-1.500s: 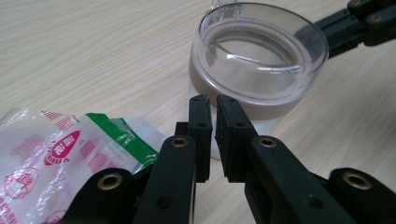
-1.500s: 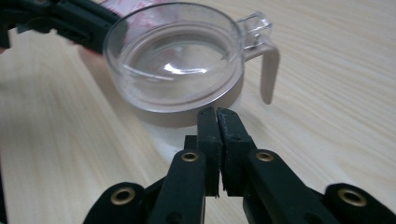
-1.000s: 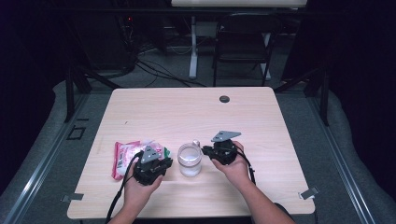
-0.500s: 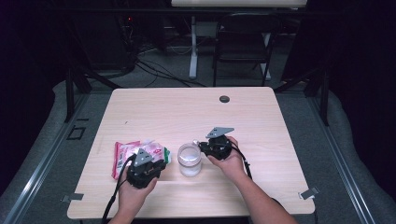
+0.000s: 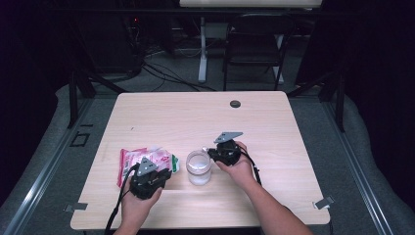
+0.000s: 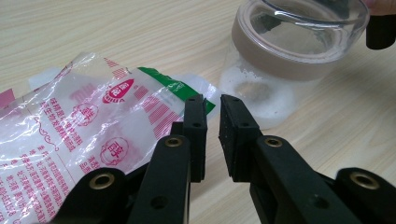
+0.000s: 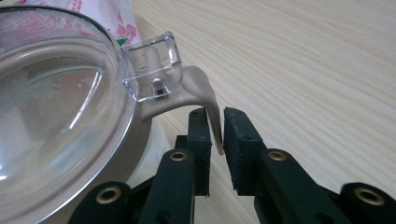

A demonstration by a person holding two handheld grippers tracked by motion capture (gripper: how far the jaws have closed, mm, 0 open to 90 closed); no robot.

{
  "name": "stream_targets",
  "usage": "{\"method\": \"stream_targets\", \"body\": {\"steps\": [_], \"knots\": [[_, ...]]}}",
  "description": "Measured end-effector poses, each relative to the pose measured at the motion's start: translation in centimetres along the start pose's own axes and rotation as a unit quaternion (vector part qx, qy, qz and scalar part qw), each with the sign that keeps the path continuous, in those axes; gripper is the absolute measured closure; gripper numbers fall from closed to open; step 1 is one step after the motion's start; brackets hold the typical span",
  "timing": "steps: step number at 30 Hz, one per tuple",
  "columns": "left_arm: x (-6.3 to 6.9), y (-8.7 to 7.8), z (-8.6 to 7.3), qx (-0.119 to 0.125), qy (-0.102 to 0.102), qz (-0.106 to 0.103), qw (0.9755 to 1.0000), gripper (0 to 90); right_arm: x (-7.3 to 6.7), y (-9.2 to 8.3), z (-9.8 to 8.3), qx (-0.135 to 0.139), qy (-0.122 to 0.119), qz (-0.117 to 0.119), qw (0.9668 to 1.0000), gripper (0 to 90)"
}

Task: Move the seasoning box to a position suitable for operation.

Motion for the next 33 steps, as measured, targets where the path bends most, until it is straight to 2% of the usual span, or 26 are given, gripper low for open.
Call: {"method": "stream_targets", "body": {"steps": [19, 27, 33], "knots": [[0.1, 0.4, 0.2, -0.004, 0.005, -0.006, 1.0, 80.0, 0.2, -0.4, -0.3, -0.002, -0.002, 0.002, 1.0, 83.5], [0.0, 0.2, -0.1, -0.004, 0.001, -0.002, 1.0, 80.0, 0.2, 0.2, -0.4, -0.003, 0.002, 0.008, 1.0, 78.5], [-0.1, -0.2, -0.4, -0.005, -0.003, 0.002, 1.0, 80.0, 0.1, 0.7, -0.2, -0.003, -0.004, 0.011, 0.9999, 78.6]]}}
Point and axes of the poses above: each handheld gripper's, and its own axes: y roughly forward along the jaws, z roughly out of its top, x roughly to its right, the point moved 6 cm from there along y, roughly forward along the jaws, and after that the axes turned 14 degrees about -z, right-handed, at the moved point
